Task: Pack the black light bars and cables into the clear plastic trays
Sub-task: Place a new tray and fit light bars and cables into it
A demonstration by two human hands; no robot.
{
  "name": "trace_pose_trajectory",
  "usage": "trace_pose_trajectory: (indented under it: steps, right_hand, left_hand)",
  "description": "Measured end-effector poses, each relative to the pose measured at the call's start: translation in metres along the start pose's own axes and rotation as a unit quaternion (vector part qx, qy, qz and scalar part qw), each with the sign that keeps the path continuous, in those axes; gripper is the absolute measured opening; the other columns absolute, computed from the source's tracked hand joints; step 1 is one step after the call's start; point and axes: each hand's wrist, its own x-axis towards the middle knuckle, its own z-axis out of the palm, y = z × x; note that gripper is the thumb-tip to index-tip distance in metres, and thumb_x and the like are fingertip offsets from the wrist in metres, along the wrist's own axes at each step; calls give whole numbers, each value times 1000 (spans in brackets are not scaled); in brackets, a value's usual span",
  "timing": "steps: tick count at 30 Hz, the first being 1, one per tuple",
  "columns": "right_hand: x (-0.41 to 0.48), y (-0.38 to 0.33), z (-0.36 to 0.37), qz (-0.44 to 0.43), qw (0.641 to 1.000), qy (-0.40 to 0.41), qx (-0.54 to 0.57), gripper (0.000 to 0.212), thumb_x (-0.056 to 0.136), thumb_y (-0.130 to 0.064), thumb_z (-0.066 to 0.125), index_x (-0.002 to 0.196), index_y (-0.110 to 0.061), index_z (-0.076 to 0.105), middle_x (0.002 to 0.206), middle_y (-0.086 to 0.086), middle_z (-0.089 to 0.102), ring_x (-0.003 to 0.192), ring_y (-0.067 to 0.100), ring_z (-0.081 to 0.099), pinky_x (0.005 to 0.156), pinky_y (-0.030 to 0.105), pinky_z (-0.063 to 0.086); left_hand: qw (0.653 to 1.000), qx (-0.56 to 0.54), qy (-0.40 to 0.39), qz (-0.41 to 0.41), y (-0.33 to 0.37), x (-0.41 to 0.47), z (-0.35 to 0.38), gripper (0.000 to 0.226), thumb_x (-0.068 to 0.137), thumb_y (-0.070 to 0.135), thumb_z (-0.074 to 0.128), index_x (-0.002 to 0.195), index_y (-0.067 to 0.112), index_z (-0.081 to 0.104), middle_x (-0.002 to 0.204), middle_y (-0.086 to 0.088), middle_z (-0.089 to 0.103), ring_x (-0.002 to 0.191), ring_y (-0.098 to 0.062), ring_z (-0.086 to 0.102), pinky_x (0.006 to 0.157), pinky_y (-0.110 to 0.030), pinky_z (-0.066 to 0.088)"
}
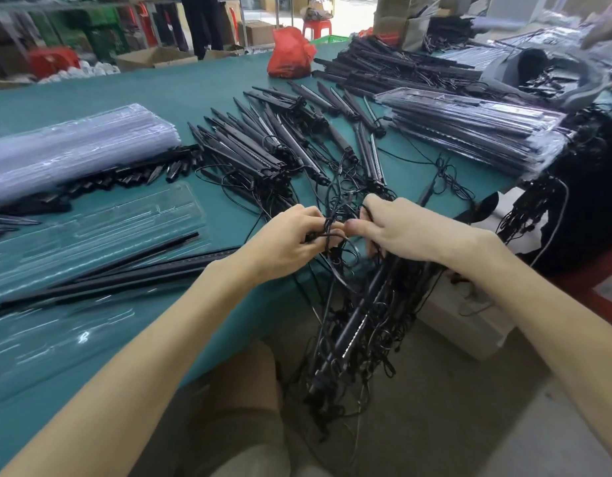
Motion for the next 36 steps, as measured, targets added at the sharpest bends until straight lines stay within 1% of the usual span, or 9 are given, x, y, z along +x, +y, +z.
trace_pose_trajectory:
  steps: [5, 8, 12, 18, 21, 25, 29, 32, 36]
  right_hand:
    - [2, 6, 4, 11, 997, -31, -64, 34, 105, -47, 41, 88, -18, 45, 81, 5, 57, 71, 21, 55, 57, 35, 36]
    - [3, 4, -2, -8, 999, 21, -26, 32, 105, -40, 48, 82, -17, 52, 72, 1, 63, 65, 18, 60, 60, 34, 43]
    - [6, -11, -12, -59, 991, 113, 52, 31, 105, -32, 47, 82, -16, 62, 55, -3, 68, 50, 4, 62, 66, 32, 52]
    - [5, -27, -11, -53, 979, 192, 38, 32, 106, -36, 42, 88, -20, 63, 51, 0, 64, 54, 15, 63, 79, 41, 55]
    - [3, -25, -9, -45, 970, 232, 59, 33, 106, -36, 41, 88, -19, 63, 49, 1, 62, 50, 16, 62, 77, 42, 56]
    - [5, -21, -15, -34, 960, 267, 74, 33, 106, -36, 40, 87, -19, 61, 48, 0, 63, 40, 7, 58, 71, 41, 56]
    - [11, -26, -15, -36, 962, 253, 96, 33, 106, -35, 40, 85, -18, 59, 47, 3, 63, 36, 10, 58, 61, 40, 57]
    - [17, -31, -15, -35, 963, 235, 130, 34, 106, -34, 39, 84, -16, 59, 46, 4, 63, 34, 16, 58, 57, 40, 58]
    - [24, -42, -11, -45, 959, 252, 120, 35, 105, -32, 38, 82, -16, 61, 52, 2, 63, 37, 14, 58, 61, 40, 57]
  left_hand:
    - [1000, -3, -9, -7, -1, -1, 0, 23, 100, 33, 59, 109, 20, 75, 96, 2, 60, 94, -19, 48, 86, -41, 43]
    - [1000, -25, -4, -11, 0, -1, -2, 30, 99, 37, 58, 112, 16, 75, 94, 2, 59, 93, -20, 48, 87, -43, 43]
    - [998, -58, 0, -4, 0, -2, -6, 27, 100, 37, 58, 122, 32, 72, 103, -6, 67, 102, -22, 54, 92, -38, 44]
    - [997, -80, 14, -16, -1, -6, -9, 23, 100, 36, 58, 119, 38, 71, 107, 5, 70, 105, -11, 58, 96, -35, 47]
    - [996, -84, 11, -7, -2, -6, -9, 25, 101, 22, 60, 119, 34, 72, 109, 7, 69, 104, -6, 57, 95, -30, 46]
    - [996, -89, -13, -8, 3, -5, -11, 31, 100, 13, 59, 120, 32, 72, 101, -5, 58, 97, -19, 53, 91, -37, 45]
    - [997, -71, -5, -8, 10, 1, -10, 30, 98, 7, 60, 121, 20, 74, 91, 7, 43, 89, -16, 49, 82, -32, 44]
    - [997, -74, -10, -13, 17, 6, -9, 23, 98, 18, 62, 117, 13, 75, 83, 6, 45, 78, -4, 44, 74, -28, 38]
    - [988, -137, -37, -58, 22, 12, -6, 28, 91, 40, 70, 104, 15, 77, 99, -11, 70, 98, -25, 64, 94, -41, 48]
